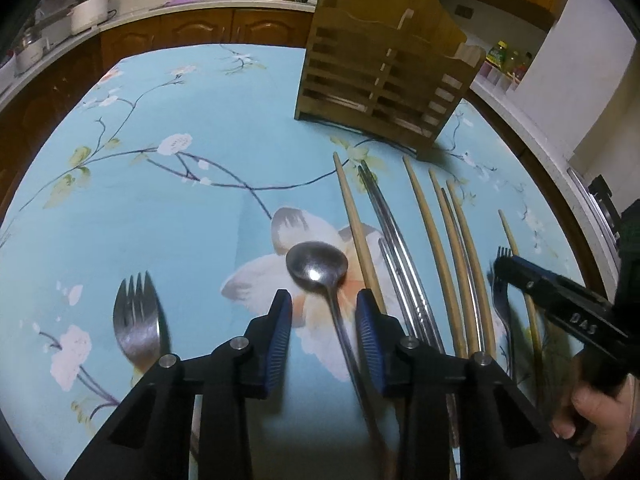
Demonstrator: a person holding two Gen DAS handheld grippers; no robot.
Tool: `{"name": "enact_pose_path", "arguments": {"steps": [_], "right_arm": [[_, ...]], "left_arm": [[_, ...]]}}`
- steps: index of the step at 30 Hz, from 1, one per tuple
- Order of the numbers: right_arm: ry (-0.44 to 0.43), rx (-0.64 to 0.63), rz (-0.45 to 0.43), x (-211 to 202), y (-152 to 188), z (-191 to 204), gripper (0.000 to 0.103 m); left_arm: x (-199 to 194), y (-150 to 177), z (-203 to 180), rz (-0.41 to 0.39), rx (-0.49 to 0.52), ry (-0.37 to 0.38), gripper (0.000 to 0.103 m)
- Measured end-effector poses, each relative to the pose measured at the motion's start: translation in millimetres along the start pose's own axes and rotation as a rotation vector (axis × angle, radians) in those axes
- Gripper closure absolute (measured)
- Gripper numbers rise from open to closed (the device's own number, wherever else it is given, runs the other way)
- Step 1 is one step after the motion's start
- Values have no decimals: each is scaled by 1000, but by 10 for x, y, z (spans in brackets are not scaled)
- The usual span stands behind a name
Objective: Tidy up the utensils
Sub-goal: 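Close the left tool on the metal spoon while the right tool grasps the metal fork, then lift both utensils to the wooden holder and open the left tool, dropping the spoon in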
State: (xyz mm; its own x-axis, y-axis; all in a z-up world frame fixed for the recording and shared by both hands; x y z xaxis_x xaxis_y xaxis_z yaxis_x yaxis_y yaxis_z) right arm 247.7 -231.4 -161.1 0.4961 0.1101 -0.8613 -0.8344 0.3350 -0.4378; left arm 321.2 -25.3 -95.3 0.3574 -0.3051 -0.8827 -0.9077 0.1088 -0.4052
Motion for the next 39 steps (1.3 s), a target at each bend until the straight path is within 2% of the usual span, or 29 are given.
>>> {"name": "enact_pose_path", "arguments": {"steps": [1, 2, 3, 4, 6, 8, 24, 31, 39], "right_arm": [[-1, -5, 2, 7, -5, 3, 68], [-4, -7, 2, 14, -17, 9, 74], [-23, -2, 2, 8, -21, 21, 83], [-31, 3, 2, 4, -27, 24, 85], [-37, 5, -13, -59, -26, 34, 89], [-57, 11, -29, -160, -25, 64, 101], [-88, -47, -189, -968, -161, 310, 101], [-59, -82, -303, -1337, -411, 406, 101], [-11, -94, -410, -1564, -814, 404, 101]], "left_arm": [[73, -46, -51, 1, 2, 1, 76], [68, -50, -45, -2, 5, 9, 79], [103, -71, -58, -3, 8, 10, 89], [144, -91, -76, 0, 10, 16, 95], [171, -105, -103, 6, 8, 47, 98], [130, -98, -123, -6, 16, 57, 100], [-925, -28, -235, -197, 29, 167, 102], [-1269, -27, -217, -258, 42, 186, 102], [-1498, -310, -205, -323, 62, 172, 102]]}}
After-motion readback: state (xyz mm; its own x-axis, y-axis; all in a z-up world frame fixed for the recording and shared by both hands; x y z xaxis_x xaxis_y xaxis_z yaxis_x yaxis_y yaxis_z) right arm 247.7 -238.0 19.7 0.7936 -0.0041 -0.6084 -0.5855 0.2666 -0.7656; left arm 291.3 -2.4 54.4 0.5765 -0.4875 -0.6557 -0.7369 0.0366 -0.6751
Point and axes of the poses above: each gripper's, at about its wrist camera, not at the fingertips, and x roughly the way its jaws point, z to its left, y to its underside, the point moved 10 cm from there along x, roughly the way its jaws point, and after that the axes turned 9 degrees about z, right-handed, at the moved point
